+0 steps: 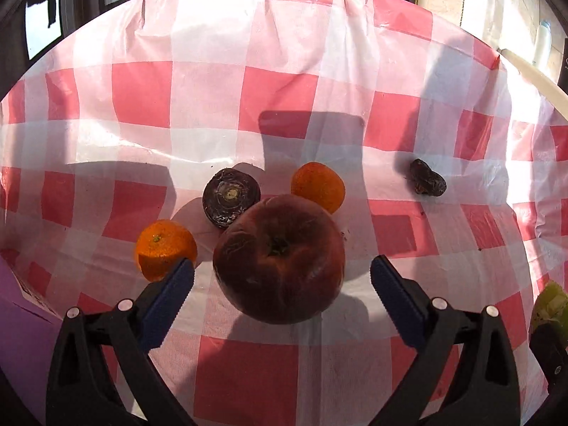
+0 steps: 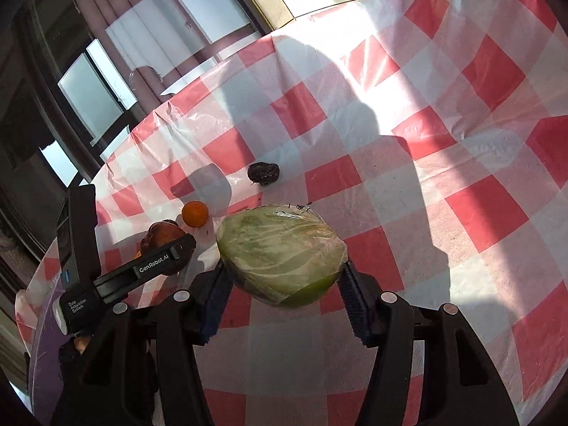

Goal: Organize fruits
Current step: 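Grasp the red apple with the left tool while the right tool grasps the cabbage half, then carry the apple and cabbage into the white box and open both tools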

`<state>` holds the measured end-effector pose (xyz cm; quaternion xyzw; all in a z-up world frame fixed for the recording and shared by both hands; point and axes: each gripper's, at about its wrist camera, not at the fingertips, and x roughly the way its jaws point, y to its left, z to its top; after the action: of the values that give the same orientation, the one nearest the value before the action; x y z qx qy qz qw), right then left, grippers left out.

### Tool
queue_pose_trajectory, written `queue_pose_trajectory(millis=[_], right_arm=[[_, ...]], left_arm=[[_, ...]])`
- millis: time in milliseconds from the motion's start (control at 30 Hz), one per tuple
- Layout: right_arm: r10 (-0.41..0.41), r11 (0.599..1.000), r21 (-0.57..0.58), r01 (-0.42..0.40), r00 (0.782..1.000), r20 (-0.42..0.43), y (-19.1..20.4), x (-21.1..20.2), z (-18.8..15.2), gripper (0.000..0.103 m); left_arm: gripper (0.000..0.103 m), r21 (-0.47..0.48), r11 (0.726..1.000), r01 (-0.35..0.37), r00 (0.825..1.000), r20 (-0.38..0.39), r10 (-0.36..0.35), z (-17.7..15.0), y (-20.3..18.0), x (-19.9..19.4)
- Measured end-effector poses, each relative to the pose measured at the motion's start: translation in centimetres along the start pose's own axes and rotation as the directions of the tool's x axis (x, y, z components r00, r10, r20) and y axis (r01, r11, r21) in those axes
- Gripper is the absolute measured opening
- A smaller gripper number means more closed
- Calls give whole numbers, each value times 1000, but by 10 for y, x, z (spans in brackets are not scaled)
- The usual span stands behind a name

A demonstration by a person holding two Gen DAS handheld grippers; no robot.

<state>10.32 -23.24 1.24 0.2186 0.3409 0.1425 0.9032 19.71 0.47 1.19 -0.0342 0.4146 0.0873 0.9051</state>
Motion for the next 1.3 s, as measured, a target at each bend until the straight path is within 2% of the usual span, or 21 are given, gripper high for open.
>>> queue_pose_trajectory(millis=[33, 67, 167, 300, 500, 633, 700, 900, 1300], right_arm=[[2, 1000, 3, -2, 1000, -1, 0, 2, 0, 57], [2, 1000, 5, -2, 1000, -2, -1, 2, 0, 57], [4, 1000, 3, -4, 1000, -13, -2, 4, 1, 57], [13, 1000, 3, -13, 1000, -12, -3, 6, 0, 57], [14, 1000, 0, -14, 1000, -12, -3, 5, 0, 57], [16, 1000, -2, -16, 1000, -8, -4, 4, 0, 57], [18, 1000, -2, -18, 1000, -5, -5, 4, 0, 57], [26, 1000, -6, -26, 1000, -6, -6, 6, 1, 57], [35, 999, -15, -35, 999, -30, -5, 11, 1, 57]], left_arm=[[85, 12, 1000, 0, 999, -38, 1, 3, -2, 9], [81, 16, 1000, 5, 999, -45, -4, 5, -2, 12], [66, 14, 1000, 4, 1000, -25, -4, 6, 1, 9], [64, 15, 997, 74, 997, -16, -74, -3, 6, -5], [64, 11, 989, 149, 988, 28, -149, -53, 15, -57], [64, -23, 991, 133, 989, 64, -131, -73, 27, -80], [64, -51, 990, 134, 989, 72, -130, -77, 35, -82], [64, -114, 973, 200, 980, 38, -197, -76, 34, -62], [64, -105, 971, 213, 977, 34, -211, -74, 29, -58]])
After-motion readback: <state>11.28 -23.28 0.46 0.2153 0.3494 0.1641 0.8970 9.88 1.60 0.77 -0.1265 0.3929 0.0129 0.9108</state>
